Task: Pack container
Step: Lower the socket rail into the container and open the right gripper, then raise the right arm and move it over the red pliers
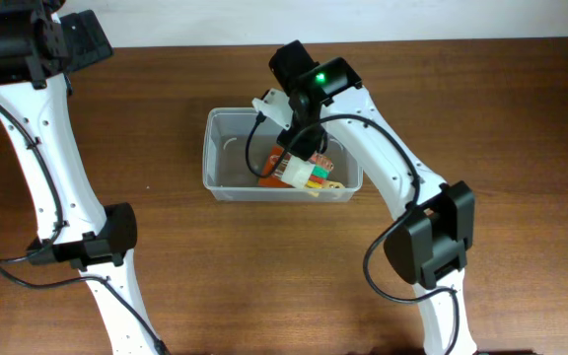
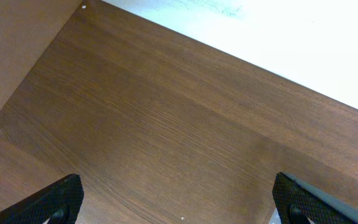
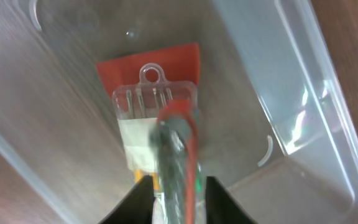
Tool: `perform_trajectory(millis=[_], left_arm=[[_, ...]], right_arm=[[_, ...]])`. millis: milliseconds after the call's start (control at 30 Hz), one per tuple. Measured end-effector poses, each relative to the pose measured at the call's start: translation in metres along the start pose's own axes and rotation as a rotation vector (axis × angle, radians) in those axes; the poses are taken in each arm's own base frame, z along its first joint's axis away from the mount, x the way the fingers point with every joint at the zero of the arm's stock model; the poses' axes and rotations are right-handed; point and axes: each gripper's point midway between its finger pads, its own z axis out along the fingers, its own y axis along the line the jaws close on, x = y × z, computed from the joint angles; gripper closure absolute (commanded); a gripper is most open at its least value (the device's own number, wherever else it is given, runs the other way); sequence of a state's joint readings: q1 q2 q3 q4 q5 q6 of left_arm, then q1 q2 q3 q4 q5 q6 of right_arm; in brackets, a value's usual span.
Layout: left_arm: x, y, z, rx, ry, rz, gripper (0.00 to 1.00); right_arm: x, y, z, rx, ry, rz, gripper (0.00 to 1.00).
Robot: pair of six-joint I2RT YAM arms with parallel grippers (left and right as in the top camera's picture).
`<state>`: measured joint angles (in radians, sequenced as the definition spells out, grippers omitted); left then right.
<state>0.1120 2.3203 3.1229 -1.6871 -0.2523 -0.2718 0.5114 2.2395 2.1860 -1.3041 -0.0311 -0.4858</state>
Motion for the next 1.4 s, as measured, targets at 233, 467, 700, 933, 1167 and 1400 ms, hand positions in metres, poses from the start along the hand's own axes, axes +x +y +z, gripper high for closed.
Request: perform_trajectory(millis=[233, 467, 700, 933, 1167, 1400], left_arm=[[0.000, 0.000, 0.000, 0.000, 0.000, 0.000, 0.01], [0.000, 0.000, 0.000, 0.000, 0.000, 0.000, 0.01], [0.000, 0.000, 0.000, 0.000, 0.000, 0.000, 0.01], [0.000, 0.000, 0.000, 0.000, 0.000, 0.000, 0.01], [0.000, 0.000, 0.000, 0.000, 0.000, 0.000, 0.01], [0.000, 0.000, 0.000, 0.000, 0.000, 0.000, 0.01]], right_arm=[[0.002, 0.000, 0.015, -0.014, 0.025, -0.007, 0.71], [0.006, -0.002, 0.020, -0.020, 0.035, -0.002, 0.67], [0.019, 0.004, 0.018, -0.049, 0.088, 0.004, 0.58], [0.027, 0.005, 0.000, -0.055, 0.123, 0.013, 0.34], [0.033, -0.029, -0.070, 0.101, 0.061, 0.069, 0.01], [0.112, -0.085, -0.160, 0.226, 0.014, 0.364, 0.02]])
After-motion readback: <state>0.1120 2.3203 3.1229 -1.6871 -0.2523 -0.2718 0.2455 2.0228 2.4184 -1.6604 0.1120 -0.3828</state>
